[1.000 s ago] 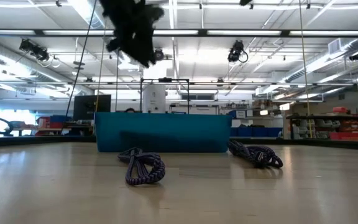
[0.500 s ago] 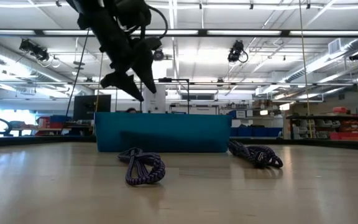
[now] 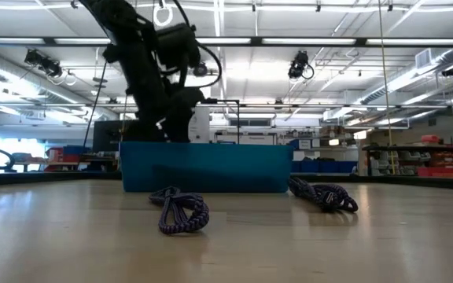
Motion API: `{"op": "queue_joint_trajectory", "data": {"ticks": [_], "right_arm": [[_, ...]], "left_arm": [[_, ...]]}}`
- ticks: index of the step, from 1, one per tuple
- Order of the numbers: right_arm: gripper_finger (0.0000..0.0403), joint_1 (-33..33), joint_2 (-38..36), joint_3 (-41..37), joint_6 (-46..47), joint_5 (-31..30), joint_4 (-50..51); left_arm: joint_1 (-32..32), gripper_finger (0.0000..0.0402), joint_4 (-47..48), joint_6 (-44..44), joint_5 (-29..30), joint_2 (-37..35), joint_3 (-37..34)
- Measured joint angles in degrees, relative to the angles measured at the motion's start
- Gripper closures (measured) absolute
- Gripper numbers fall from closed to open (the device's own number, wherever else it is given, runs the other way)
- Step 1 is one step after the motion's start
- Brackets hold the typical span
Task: Pick and place USB-C Cables
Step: Adjust the charger cables in the blue bin
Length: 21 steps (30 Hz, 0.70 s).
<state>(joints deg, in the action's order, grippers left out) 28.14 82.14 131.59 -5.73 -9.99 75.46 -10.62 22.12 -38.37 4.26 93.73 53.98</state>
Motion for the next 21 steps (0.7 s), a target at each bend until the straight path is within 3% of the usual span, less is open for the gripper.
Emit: {"op": "queue_joint_trajectory", "data": {"ticks": [6,13,16,21], "right_arm": [[0.0347,-0.21,0.76,-0.02,0.22,1.67,0.05],[0.0347,-0.26,1.3,-0.02,0.22,2.99,-0.12],[0.0347,-0.26,1.28,-0.02,0.22,2.99,-0.16],[0.0347,-0.26,1.21,-0.02,0.22,3.49,-0.17]], "left_arm": [[1.21,0.017,-0.22,0.16,-0.24,4.19,0.28],[1.05,0.0178,-1.28,0.11,1.7,4.32,0.23],[0.92,0.0215,-1.32,0.06,1.99,4.42,0.43],[0.88,0.0314,-1.58,-0.68,2.14,4.53,0.46]]}}
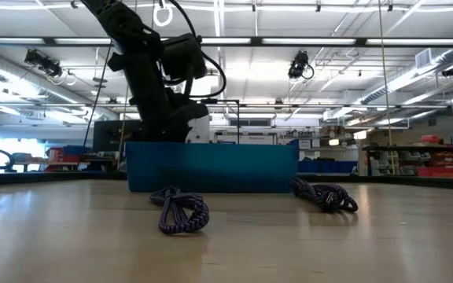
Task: Pick and place USB-C Cables
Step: Adjust the charger cables in the blue bin
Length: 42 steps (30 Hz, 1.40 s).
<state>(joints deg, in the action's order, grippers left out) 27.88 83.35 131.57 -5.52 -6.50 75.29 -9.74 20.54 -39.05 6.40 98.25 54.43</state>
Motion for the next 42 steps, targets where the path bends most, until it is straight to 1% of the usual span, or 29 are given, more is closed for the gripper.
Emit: {"op": "queue_joint_trajectory", "data": {"ticks": [3,5,7,10,15,17,20,23,26,30,33,35,38,42], "right_arm": [[0.0347,0.0,0.0,0.0,-0.04,0.56,0.0],[0.0347,0.0,0.0,0.0,-0.07,0.58,0.0],[0.0347,0.0,0.0,0.0,-0.09,0.59,0.0],[0.0347,0.0,0.0,0.0,-0.17,0.6,0.02],[0.0347,0.0,0.0,0.0,-0.25,0.91,0.08],[0.0347,0.0,0.0,0.02,-0.59,1.85,0.22],[0.0347,0.0,0.0,0.02,-0.9,3.31,0.22],[0.0347,0.0,0.0,0.02,-1.52,4.12,0.22],[0.0347,0.0,0.0,0.02,-1.73,4.82,0.21],[0.0347,0.0,0.0,0.02,-1.73,5.74,0.26],[0.0347,0.0,0.0,0.02,-1.72,7.76,0.28],[0.0347,0.0,0.0,0.02,-1.7,9.14,0.36],[0.0347,0.0,0.0,0.02,-1.69,10.72,0.49],[0.0347,0.0,0.0,0.04,-1.7,11.12,0.61]], "left_arm": [[0.28,0.0357,-0.77,0.92,-0.9,0.03,0.0],[0.33,0.0365,-1.84,2.22,-3.14,0.07,0.01],[0.37,0.0357,-1.33,2.66,-5.65,0.14,1.05],[0.75,0.0325,0.16,6.12,-6.22,0.11,4.34],[1.07,0.0246,5.96,14.12,-0.99,0.57,9.94],[0.86,0.0214,9.24,17.14,-0.39,1.72,11.34],[0.74,0.0176,15.23,19.31,-0.28,4.32,14.12],[0.74,0.0154,21.58,20.86,-0.27,7.98,17.61],[0.74,0.0152,26.64,23.08,-0.35,12.42,22.15],[0.5,0.0162,29.34,26.17,-0.08,17.35,28.03],[0.48,0.0167,30.03,27.94,1.89,19.58,31.36],[0.37,0.0167,30.02,28.19,3.12,20.17,32.36],[0.02,0.0168,30.67,26.7,3.43,20.65,32.37],[-0.67,0.0168,32.63,24.29,3.38,20.72,32.37]]}}
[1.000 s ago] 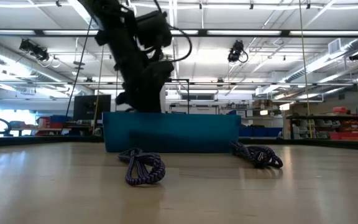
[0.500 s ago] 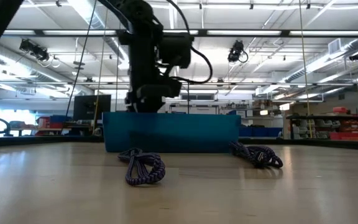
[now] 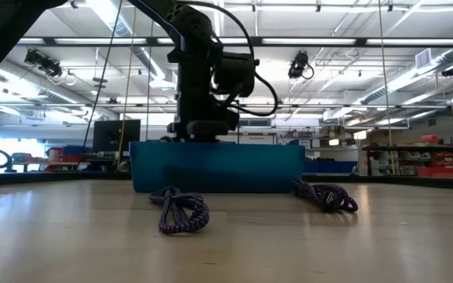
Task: Pick and place USB-C Cables
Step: Adjust the charger cables in the blue bin
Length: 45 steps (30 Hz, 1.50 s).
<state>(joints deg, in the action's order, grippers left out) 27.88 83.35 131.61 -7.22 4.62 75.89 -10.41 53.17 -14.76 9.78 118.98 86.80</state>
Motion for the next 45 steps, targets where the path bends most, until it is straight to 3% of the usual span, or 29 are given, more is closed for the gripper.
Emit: {"op": "queue_joint_trajectory", "data": {"ticks": [17,20,26,28,34,40,45], "right_arm": [[0.0347,0.0,0.0,0.0,-0.44,0.0,0.03],[0.0347,0.01,0.0,0.0,-0.44,0.0,0.03],[0.0347,0.0,0.0,0.0,-0.43,0.0,0.03],[0.0347,0.0,0.0,0.0,-0.44,0.0,0.03],[0.0347,0.01,0.0,0.0,-0.07,0.0,0.03],[0.0347,0.0,0.0,0.0,-0.02,0.0,0.03],[0.0347,0.0,0.0,0.0,-0.02,0.0,0.06]], "left_arm": [[-0.63,0.0181,-1.13,-2.66,-6.83,2.73,0.13],[-0.64,0.0221,-1.44,-2.62,-7.04,2.66,0.15],[-0.85,0.036,-1.11,-1.21,-6.33,2.49,2.83],[-0.84,0.0382,-0.99,-0.59,-5.93,2.47,4.1],[-0.18,0.0381,-0.15,2.74,-5.04,2.43,11.27],[1.63,0.0381,-1.03,11.41,-5.12,2.38,15.99],[3.06,0.0381,2.42,21.31,-10.17,2.93,15.99]]}}
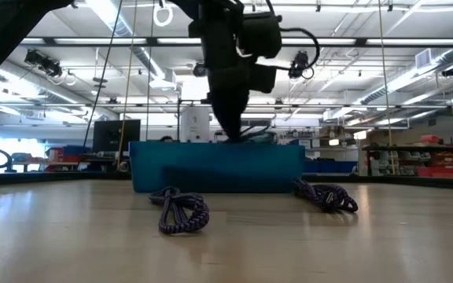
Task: Pick and place USB-C Cables
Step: Adjust the charger cables in the blue bin
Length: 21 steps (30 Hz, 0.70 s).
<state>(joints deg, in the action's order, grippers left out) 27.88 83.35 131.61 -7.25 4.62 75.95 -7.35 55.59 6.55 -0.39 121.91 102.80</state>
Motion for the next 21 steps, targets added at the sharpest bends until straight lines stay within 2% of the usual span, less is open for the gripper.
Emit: {"op": "queue_joint_trajectory", "data": {"ticks": [5,10,19,21], "right_arm": [[0.0347,0.0,0.0,0.0,0.02,0.0,0.34],[0.0347,0.02,0.0,0.0,0.04,0.01,0.81],[0.0347,-0.02,0.0,0.0,0.04,0.26,1.43],[0.0347,-0.02,0.0,0.0,0.04,0.26,1.42]], "left_arm": [[0.26,0.0381,2.71,-2.21,-1.22,1.59,-0.15],[-0.64,0.0381,3.25,-5.91,-5.77,3.91,-0.12],[-0.44,0.0381,2.06,-5.5,-5.79,6.05,-0.13],[-0.53,0.0368,0.97,-6.15,-5.11,6.03,-0.1]]}}
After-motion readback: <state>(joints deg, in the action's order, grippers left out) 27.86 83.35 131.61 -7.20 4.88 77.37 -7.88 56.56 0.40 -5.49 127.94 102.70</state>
